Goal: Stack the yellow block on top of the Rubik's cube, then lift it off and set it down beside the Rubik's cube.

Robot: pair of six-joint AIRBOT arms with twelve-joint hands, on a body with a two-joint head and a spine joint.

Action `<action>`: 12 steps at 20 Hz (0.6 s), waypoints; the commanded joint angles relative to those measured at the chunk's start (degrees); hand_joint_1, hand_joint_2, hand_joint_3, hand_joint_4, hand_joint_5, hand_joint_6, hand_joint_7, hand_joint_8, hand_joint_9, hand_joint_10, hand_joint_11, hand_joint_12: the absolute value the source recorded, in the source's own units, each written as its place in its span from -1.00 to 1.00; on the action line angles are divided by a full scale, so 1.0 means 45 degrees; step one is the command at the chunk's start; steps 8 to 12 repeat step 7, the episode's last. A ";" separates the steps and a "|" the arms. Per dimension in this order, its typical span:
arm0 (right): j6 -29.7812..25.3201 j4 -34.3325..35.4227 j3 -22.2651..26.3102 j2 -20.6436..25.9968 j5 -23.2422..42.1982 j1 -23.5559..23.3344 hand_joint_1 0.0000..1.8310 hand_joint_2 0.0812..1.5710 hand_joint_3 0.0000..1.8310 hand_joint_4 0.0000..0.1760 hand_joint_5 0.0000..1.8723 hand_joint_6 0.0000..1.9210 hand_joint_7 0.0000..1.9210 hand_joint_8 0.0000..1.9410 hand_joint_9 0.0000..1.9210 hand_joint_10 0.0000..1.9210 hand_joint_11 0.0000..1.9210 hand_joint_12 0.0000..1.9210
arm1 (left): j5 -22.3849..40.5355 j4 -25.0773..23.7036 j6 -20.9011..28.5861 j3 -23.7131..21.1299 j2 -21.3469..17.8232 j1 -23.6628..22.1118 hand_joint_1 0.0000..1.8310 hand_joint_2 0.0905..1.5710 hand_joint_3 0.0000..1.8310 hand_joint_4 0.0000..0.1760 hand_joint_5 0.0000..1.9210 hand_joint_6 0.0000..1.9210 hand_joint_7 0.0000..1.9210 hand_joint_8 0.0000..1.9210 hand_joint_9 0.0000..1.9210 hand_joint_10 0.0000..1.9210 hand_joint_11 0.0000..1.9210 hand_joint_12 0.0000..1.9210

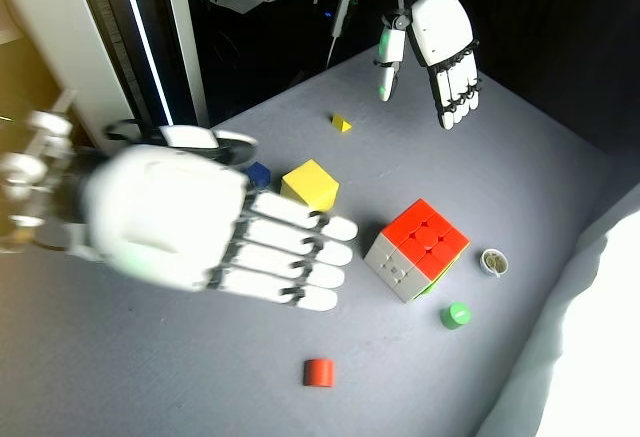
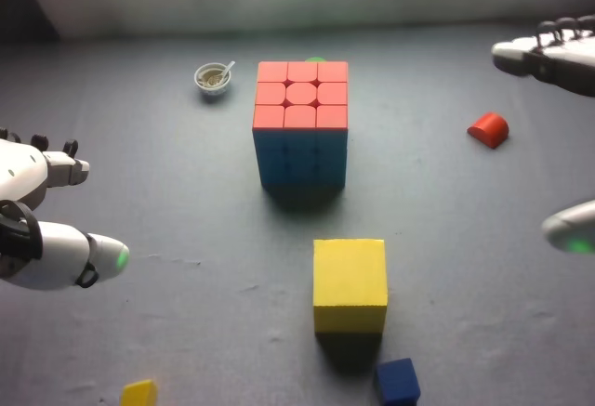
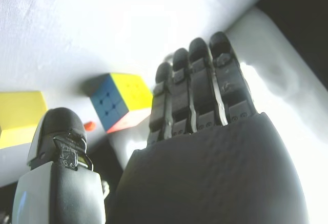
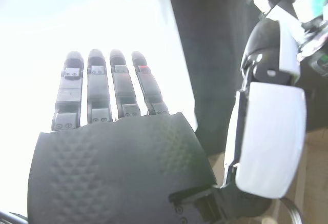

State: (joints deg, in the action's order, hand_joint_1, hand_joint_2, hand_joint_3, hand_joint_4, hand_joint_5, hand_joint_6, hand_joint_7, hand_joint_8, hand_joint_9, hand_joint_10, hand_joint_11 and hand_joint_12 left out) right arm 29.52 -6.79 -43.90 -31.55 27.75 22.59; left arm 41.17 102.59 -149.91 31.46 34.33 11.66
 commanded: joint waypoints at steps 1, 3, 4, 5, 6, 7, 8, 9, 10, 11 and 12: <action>-0.0072 -0.0008 0.0115 0.0497 0.0394 -0.0353 -0.43 0.04 -1.00 -1.00 -1.00 -1.00 -1.00 -1.00 -1.00 -1.00 -1.00 -1.00 | 0.0313 -0.0642 0.0017 -0.0011 -0.0241 -0.0136 -0.77 0.47 -1.00 -1.00 -0.75 -0.99 -0.70 -0.98 -0.70 -0.98 -0.78 -0.96; -0.0002 -0.0406 0.0303 0.1047 -0.0726 -0.0679 -0.34 0.08 -1.00 -1.00 -1.00 -1.00 -1.00 -1.00 -1.00 -1.00 -1.00 -1.00 | 0.0313 -0.0602 0.0052 -0.0009 -0.0281 -0.0134 -0.77 0.48 -1.00 -1.00 -0.77 -1.00 -0.73 -1.00 -0.72 -0.99 -0.78 -0.96; -0.0004 -0.0404 0.0308 0.1263 -0.1009 -0.0771 -0.33 0.09 -1.00 -1.00 -1.00 -1.00 -1.00 -1.00 -1.00 -1.00 -1.00 -1.00 | 0.0313 -0.0602 0.0054 -0.0002 -0.0299 -0.0138 -0.79 0.48 -1.00 -1.00 -0.78 -1.00 -0.74 -1.00 -0.72 -1.00 -0.78 -0.96; 0.0000 -0.0404 0.0317 0.1466 -0.1018 -0.0785 -0.28 0.09 -1.00 -1.00 -1.00 -1.00 -1.00 -1.00 -1.00 -1.00 -1.00 -1.00 | 0.0314 -0.0603 0.0062 0.0007 -0.0307 -0.0145 -0.78 0.48 -1.00 -1.00 -0.76 -0.99 -0.71 -0.99 -0.70 -0.99 -0.77 -0.95; 0.0045 -0.0404 0.0327 0.1652 -0.1055 -0.0702 -0.28 0.09 -1.00 -1.00 -1.00 -1.00 -1.00 -1.00 -1.00 -1.00 -1.00 -1.00 | 0.0314 -0.0617 0.0062 0.0016 -0.0307 -0.0152 -0.78 0.48 -1.00 -1.00 -0.76 -0.99 -0.71 -0.99 -0.70 -0.99 -0.77 -0.95; 0.0105 -0.0403 0.0345 0.1806 -0.1109 -0.0585 -0.25 0.10 -0.99 -1.00 -1.00 -1.00 -1.00 -1.00 -1.00 -1.00 -1.00 -1.00 | 0.0314 -0.0635 0.0062 0.0017 -0.0309 -0.0152 -0.80 0.48 -1.00 -1.00 -0.75 -0.99 -0.70 -0.99 -0.69 -0.99 -0.76 -0.95; 0.0105 -0.0403 0.0345 0.1806 -0.1109 -0.0585 -0.25 0.10 -0.99 -1.00 -1.00 -1.00 -1.00 -1.00 -1.00 -1.00 -1.00 -1.00 | 0.0314 -0.0635 0.0062 0.0017 -0.0309 -0.0152 -0.80 0.48 -1.00 -1.00 -0.75 -0.99 -0.70 -0.99 -0.69 -0.99 -0.76 -0.95; 0.0105 -0.0403 0.0345 0.1806 -0.1109 -0.0585 -0.25 0.10 -0.99 -1.00 -1.00 -1.00 -1.00 -1.00 -1.00 -1.00 -1.00 -1.00 | 0.0314 -0.0635 0.0062 0.0017 -0.0309 -0.0152 -0.80 0.48 -1.00 -1.00 -0.75 -0.99 -0.70 -0.99 -0.69 -0.99 -0.76 -0.95; 0.0105 -0.0403 0.0345 0.1806 -0.1109 -0.0585 -0.25 0.10 -0.99 -1.00 -1.00 -1.00 -1.00 -1.00 -1.00 -1.00 -1.00 -1.00 | 0.0314 -0.0635 0.0062 0.0017 -0.0309 -0.0152 -0.80 0.48 -1.00 -1.00 -0.75 -0.99 -0.70 -0.99 -0.69 -0.99 -0.76 -0.95; 0.0105 -0.0403 0.0345 0.1806 -0.1109 -0.0585 -0.25 0.10 -0.99 -1.00 -1.00 -1.00 -1.00 -1.00 -1.00 -1.00 -1.00 -1.00 | 0.0314 -0.0635 0.0062 0.0017 -0.0309 -0.0152 -0.80 0.48 -1.00 -1.00 -0.75 -0.99 -0.70 -0.99 -0.69 -0.99 -0.76 -0.95; 0.0105 -0.0403 0.0345 0.1806 -0.1109 -0.0585 -0.25 0.10 -0.99 -1.00 -1.00 -1.00 -1.00 -1.00 -1.00 -1.00 -1.00 -1.00 | 0.0314 -0.0635 0.0062 0.0017 -0.0309 -0.0152 -0.80 0.48 -1.00 -1.00 -0.75 -0.99 -0.70 -0.99 -0.69 -0.99 -0.76 -0.95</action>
